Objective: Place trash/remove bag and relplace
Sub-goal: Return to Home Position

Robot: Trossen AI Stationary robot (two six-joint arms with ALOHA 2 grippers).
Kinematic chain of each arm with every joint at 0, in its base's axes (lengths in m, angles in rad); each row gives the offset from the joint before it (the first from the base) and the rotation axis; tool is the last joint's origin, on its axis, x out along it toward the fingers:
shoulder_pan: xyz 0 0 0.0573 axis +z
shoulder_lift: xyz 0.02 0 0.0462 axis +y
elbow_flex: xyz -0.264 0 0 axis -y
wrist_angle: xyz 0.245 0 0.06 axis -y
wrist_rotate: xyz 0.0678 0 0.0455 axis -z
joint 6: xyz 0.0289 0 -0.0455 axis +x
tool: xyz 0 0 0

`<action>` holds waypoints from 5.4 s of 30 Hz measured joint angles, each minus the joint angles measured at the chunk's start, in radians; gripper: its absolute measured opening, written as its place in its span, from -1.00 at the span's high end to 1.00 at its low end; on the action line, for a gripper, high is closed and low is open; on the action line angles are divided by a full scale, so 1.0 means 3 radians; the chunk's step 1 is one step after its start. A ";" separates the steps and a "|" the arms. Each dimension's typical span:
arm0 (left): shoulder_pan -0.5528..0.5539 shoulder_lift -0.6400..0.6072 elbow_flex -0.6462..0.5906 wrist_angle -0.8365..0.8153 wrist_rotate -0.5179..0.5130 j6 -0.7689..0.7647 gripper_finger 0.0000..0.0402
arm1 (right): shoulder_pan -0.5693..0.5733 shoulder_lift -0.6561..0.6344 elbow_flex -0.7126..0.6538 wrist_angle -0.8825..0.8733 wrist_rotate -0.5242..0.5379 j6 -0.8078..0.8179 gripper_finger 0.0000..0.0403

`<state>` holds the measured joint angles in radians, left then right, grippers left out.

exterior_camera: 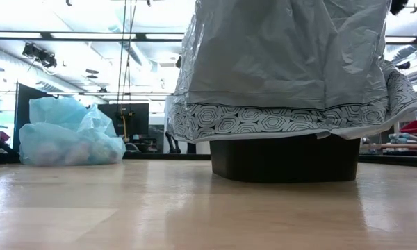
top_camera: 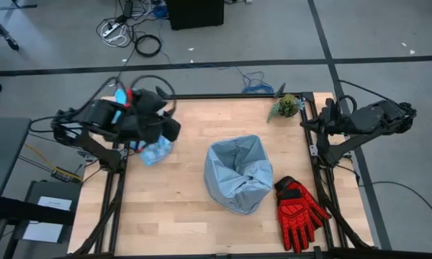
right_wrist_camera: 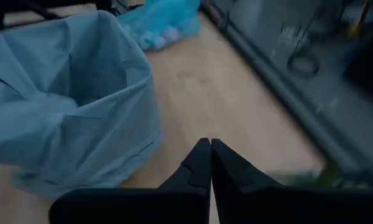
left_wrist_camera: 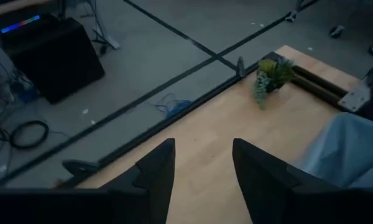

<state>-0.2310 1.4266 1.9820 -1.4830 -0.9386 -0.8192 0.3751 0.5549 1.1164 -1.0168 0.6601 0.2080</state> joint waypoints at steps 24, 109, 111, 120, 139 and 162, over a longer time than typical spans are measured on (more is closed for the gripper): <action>-0.0039 -0.3381 -0.4135 0.3004 0.1102 0.1837 0.35 | 0.0011 -0.0951 -0.0580 0.1010 -0.0411 -0.0314 1.00; -0.0020 -0.4756 -0.6579 0.5071 0.2393 0.2716 0.90 | -0.2749 -0.1809 -0.3686 0.4225 -0.3159 -0.0058 1.00; -0.0020 -0.4756 -0.6579 0.5063 0.2456 0.2716 0.90 | -0.2749 -0.1809 -0.3686 0.4257 -0.3221 -0.0028 1.00; -0.0017 -0.4753 -0.6578 0.4990 0.2766 0.2815 0.90 | -0.2749 -0.1811 -0.3688 0.4320 -0.3722 -0.0123 1.00; -0.0017 -0.4753 -0.6578 0.4972 0.2798 0.2902 0.90 | -0.2859 -0.1796 -0.3690 0.3634 -0.3737 -0.0714 1.00; -0.0015 -0.4753 -0.6582 0.4965 0.2865 0.3081 0.90 | -0.3072 -0.1783 -0.3694 0.3696 -0.3907 -0.0756 1.00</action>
<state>-0.2356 0.0006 0.0074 0.0066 -0.0791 0.1051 -0.5465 0.0200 0.0082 0.0921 -0.5120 -0.0187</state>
